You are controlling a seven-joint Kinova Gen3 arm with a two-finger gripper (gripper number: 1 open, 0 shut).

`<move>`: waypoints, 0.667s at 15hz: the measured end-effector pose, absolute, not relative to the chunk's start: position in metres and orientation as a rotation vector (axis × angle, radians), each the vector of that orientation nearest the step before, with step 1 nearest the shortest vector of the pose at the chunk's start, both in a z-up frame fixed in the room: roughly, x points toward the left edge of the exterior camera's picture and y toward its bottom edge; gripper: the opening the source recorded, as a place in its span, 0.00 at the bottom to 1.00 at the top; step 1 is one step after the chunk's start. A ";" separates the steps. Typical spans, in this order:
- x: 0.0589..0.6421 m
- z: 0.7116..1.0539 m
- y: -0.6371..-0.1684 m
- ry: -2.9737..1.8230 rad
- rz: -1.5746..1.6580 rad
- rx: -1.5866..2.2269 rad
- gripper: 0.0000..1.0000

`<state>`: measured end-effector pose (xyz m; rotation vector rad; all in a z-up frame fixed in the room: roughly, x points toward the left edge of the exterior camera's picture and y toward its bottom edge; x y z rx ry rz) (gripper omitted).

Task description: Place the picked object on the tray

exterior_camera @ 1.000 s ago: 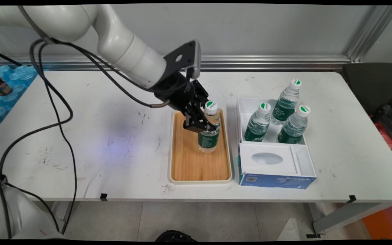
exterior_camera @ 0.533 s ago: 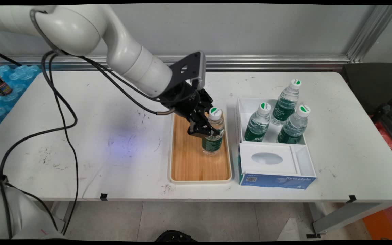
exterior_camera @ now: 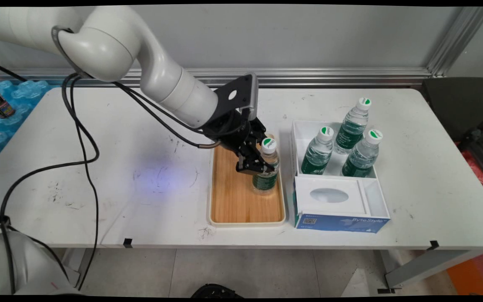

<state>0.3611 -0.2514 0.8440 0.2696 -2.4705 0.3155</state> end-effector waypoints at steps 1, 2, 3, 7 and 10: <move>0.361 0.842 -0.252 -2.471 0.316 0.269 0.00; 0.360 0.840 -0.252 -2.470 0.317 0.269 0.00; 0.359 0.839 -0.252 -2.470 0.318 0.268 0.00; 0.357 0.834 -0.253 -2.466 0.319 0.262 1.00; 0.357 0.832 -0.252 -2.464 0.317 0.260 1.00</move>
